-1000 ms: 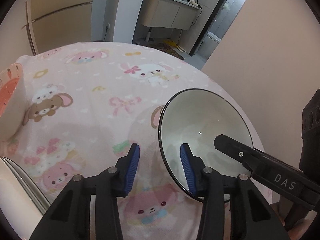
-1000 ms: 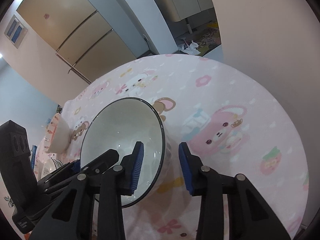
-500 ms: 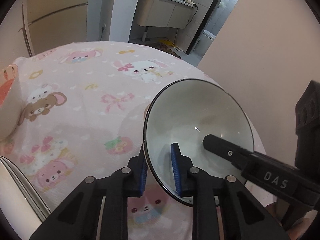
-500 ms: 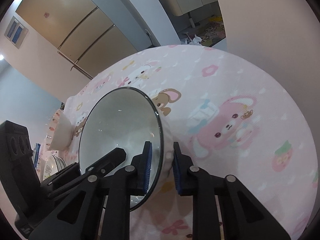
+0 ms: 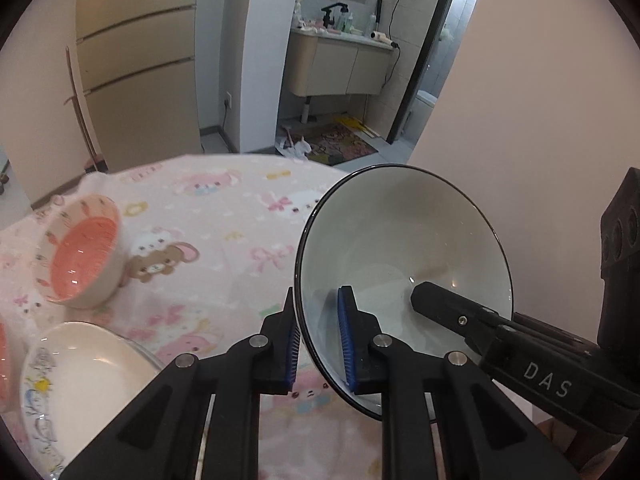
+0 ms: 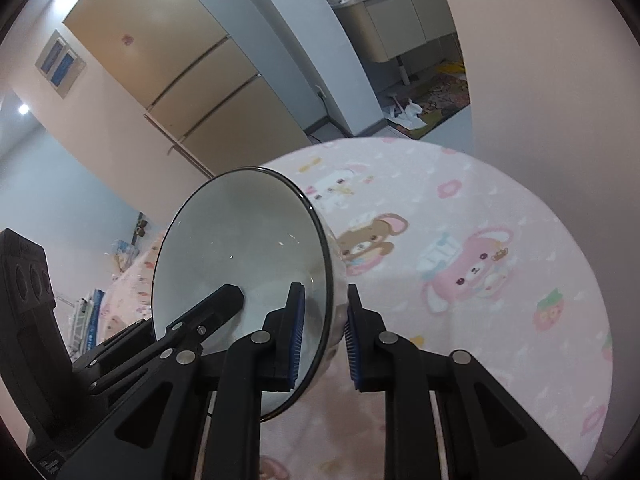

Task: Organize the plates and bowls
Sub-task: 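Lift the white bowl with both grippers and carry it over the plate stack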

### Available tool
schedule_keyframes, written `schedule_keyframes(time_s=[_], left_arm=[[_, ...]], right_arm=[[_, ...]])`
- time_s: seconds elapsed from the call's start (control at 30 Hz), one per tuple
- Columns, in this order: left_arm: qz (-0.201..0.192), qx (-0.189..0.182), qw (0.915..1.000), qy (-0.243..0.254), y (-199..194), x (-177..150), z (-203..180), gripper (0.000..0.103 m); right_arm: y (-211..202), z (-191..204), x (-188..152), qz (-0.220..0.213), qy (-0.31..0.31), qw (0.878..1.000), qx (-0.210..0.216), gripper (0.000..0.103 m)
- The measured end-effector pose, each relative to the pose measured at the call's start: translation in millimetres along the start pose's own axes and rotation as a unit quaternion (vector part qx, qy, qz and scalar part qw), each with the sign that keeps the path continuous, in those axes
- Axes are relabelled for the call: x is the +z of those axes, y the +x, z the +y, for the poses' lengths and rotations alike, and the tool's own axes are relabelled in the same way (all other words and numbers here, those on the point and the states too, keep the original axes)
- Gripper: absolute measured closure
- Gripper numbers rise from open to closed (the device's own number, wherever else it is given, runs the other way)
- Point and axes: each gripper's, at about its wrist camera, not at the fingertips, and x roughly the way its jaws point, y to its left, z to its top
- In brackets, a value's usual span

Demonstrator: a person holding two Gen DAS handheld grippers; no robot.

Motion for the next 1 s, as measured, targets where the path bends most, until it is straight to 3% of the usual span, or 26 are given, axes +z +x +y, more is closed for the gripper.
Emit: schedule_keyframes(time_s=[0.27, 0.5, 1.0], left_arm=[[-0.046, 0.006, 0.9989, -0.012, -79.5, 0.8, 13.6, 0.084], [-0.072, 0.026, 0.9968, -0.023, -131.9, -7.1, 36.5, 0.084], [-0.091, 0.081, 0.9883, -0.092, -203.3, -40.6, 155.6, 0.084]], right_arm=[[-43.7, 53.7, -5.7, -0.032, -0.046, 0.998, 0.019, 0.085], [-55.9, 98.8, -16.4, -0.037, -0.084, 0.995, 0.032, 0.085], [-14.1, 219.7, -54.1, 0.011, -0.17, 0.982, 0.076, 0.084]])
